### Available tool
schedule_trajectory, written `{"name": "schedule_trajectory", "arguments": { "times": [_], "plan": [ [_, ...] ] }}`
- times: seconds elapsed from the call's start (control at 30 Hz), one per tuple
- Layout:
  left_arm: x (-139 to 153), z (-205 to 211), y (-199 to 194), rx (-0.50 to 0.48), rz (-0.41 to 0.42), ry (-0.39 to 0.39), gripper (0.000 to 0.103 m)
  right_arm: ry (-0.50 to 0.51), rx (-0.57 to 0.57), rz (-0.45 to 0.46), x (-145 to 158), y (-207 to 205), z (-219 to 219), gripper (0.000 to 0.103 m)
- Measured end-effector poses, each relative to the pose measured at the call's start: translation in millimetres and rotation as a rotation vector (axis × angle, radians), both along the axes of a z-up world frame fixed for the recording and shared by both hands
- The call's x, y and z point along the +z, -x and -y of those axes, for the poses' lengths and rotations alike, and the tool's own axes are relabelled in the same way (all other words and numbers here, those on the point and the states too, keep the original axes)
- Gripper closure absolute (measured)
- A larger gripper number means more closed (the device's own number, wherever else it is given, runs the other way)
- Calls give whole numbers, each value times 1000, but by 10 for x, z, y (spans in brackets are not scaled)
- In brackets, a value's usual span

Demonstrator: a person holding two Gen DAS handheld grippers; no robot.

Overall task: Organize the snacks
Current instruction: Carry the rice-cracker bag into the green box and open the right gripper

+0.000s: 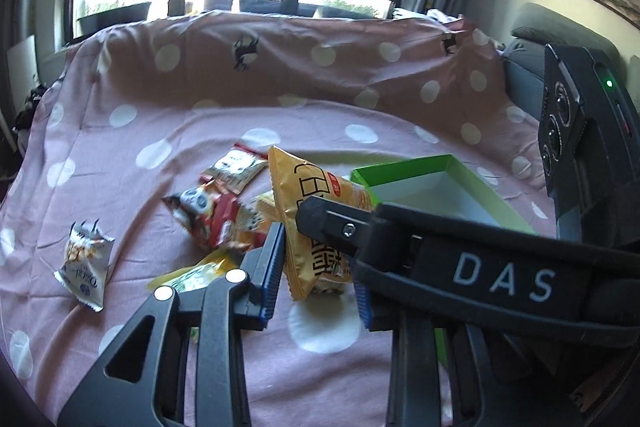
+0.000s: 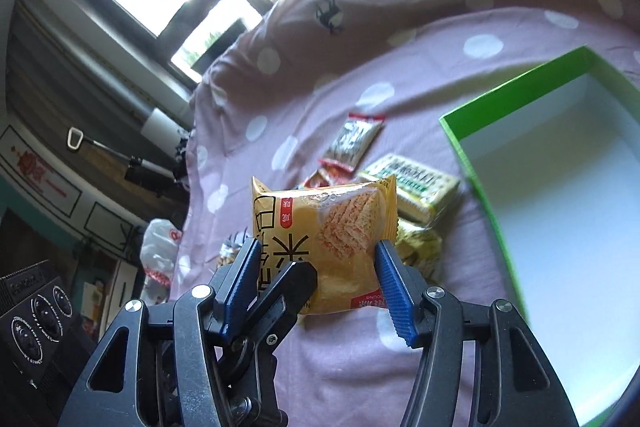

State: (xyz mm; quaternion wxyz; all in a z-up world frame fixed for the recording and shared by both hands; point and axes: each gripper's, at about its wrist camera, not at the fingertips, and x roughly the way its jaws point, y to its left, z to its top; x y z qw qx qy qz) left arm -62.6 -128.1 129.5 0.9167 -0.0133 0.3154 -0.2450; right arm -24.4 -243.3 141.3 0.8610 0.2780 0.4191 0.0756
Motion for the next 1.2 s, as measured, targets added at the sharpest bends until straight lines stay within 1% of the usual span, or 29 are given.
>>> {"name": "schedule_trajectory", "arguments": {
  "times": [0.1,0.23,0.4,0.53,0.73,0.87,1.07,1.2],
  "plan": [
    [55,135,41,-45,21,13,73,12,-43,24,94,98,143,42],
    [91,341,62,-106,24,21,73,53,-117,38,196,209,332,42],
    [72,643,68,-169,17,19,73,54,-191,33,187,309,605,42],
    [23,881,63,-232,-8,14,73,53,-251,14,156,388,825,42],
    [-87,1231,44,-321,-58,-5,73,49,-352,-32,66,529,1144,42],
    [-194,1451,17,-371,-114,-20,73,40,-399,-77,-23,603,1302,42],
    [-371,1674,-39,-405,-199,-46,73,32,-452,-168,-211,647,1486,42],
    [-449,1719,-58,-410,-247,-48,73,43,-474,-219,-296,647,1540,42]
  ]
}}
